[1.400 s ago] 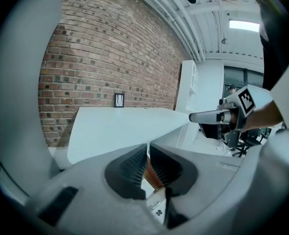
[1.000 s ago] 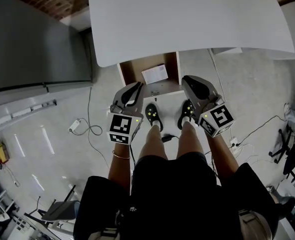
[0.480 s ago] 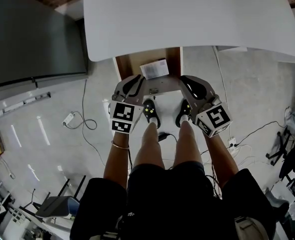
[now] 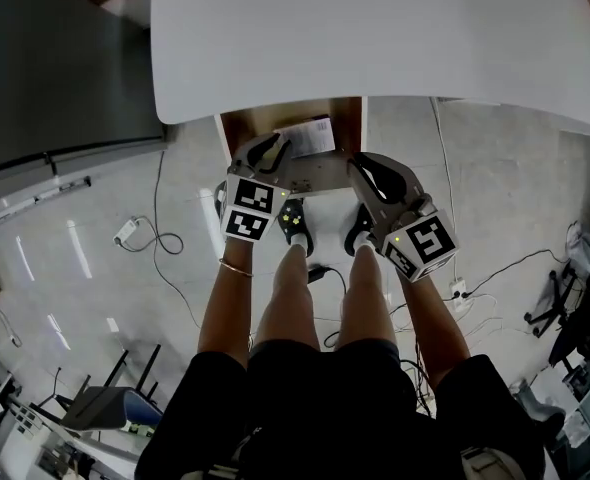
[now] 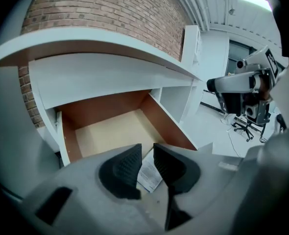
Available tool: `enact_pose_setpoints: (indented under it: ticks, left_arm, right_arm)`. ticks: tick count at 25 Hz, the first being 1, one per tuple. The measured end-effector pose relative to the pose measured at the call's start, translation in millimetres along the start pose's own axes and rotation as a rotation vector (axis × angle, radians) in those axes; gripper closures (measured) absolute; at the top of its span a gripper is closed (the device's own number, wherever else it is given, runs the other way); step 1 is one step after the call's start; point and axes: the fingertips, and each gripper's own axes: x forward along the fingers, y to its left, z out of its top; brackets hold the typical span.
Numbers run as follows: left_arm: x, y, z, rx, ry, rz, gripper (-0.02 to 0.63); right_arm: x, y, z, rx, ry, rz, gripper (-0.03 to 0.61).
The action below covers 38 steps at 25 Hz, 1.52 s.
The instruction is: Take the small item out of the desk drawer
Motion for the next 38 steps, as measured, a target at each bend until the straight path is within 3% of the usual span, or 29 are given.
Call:
enact_pose_setpoints:
  ticks: [20, 26, 38]
  left_arm:
    - [75, 18, -58, 0.072, 0.25, -0.017, 0.468]
    - [92, 17, -75, 0.145, 0.341, -0.05, 0.453]
    - [105, 8, -82, 0.189, 0.387, -0.101, 0.446]
  right_arm:
    - [15, -22, -27, 0.043, 0.037, 0.018, 0.528]
    - [17, -24, -33, 0.051, 0.055, 0.027, 0.526]
    - [22, -30, -42, 0.028, 0.097, 0.047, 0.512]
